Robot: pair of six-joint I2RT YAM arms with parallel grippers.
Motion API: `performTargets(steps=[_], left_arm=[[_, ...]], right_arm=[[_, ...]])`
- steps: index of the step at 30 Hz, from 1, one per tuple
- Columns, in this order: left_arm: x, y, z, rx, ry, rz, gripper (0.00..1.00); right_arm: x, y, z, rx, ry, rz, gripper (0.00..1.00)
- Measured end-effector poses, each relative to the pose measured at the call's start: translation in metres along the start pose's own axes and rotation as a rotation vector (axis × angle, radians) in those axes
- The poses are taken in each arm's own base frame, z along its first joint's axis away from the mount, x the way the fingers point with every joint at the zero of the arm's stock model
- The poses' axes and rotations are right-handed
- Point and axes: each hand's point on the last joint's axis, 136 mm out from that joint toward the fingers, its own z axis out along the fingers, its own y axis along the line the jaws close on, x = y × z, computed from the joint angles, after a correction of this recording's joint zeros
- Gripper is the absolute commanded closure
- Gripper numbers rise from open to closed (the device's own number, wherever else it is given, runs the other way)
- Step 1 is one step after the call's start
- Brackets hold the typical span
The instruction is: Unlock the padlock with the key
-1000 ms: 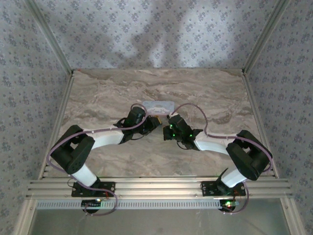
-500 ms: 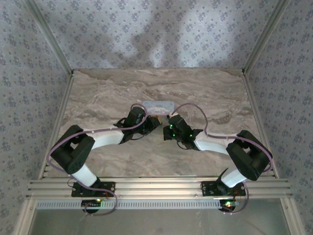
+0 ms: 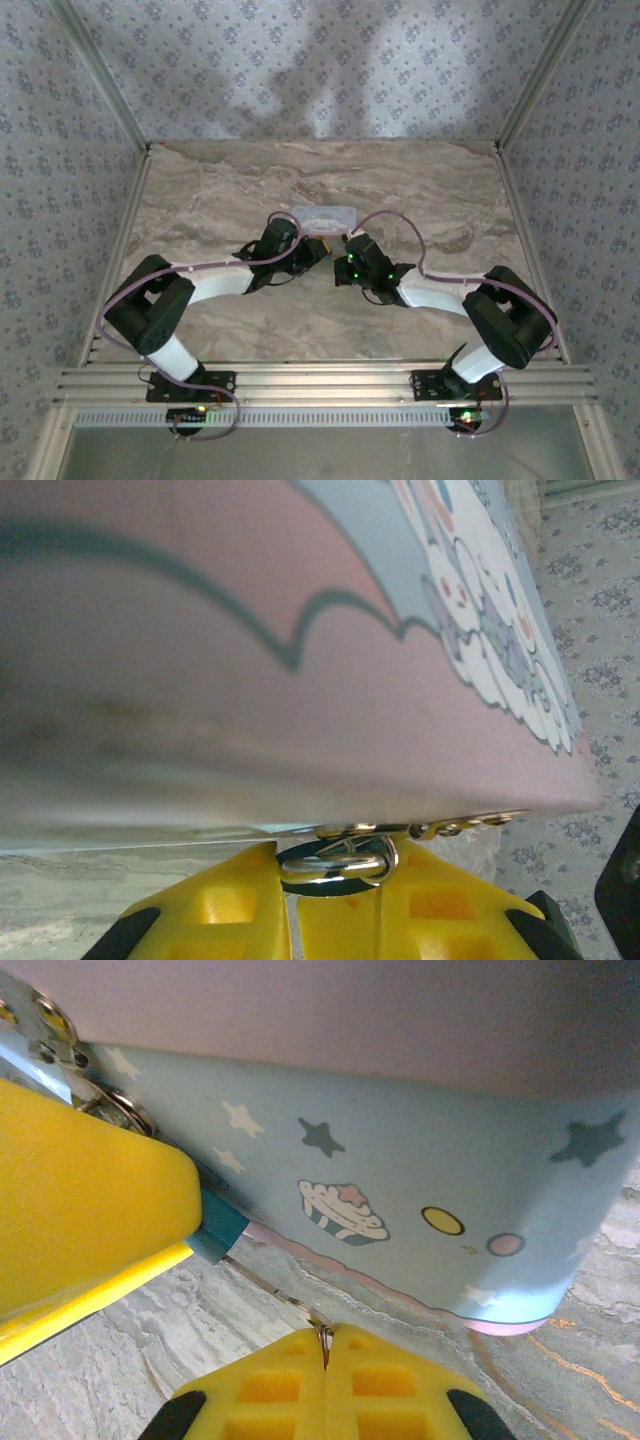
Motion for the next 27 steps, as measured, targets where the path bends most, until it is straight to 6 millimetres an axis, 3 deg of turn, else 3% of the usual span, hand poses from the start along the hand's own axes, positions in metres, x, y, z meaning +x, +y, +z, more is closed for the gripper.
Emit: performTargets(steps=[27], left_arm=[[0.0018, -0.0003, 0.0015, 0.0, 0.004, 0.002, 0.9]], right_arm=[[-0.0016, -0.0042, 0.0002, 0.007, -0.003, 0.019, 1.0]])
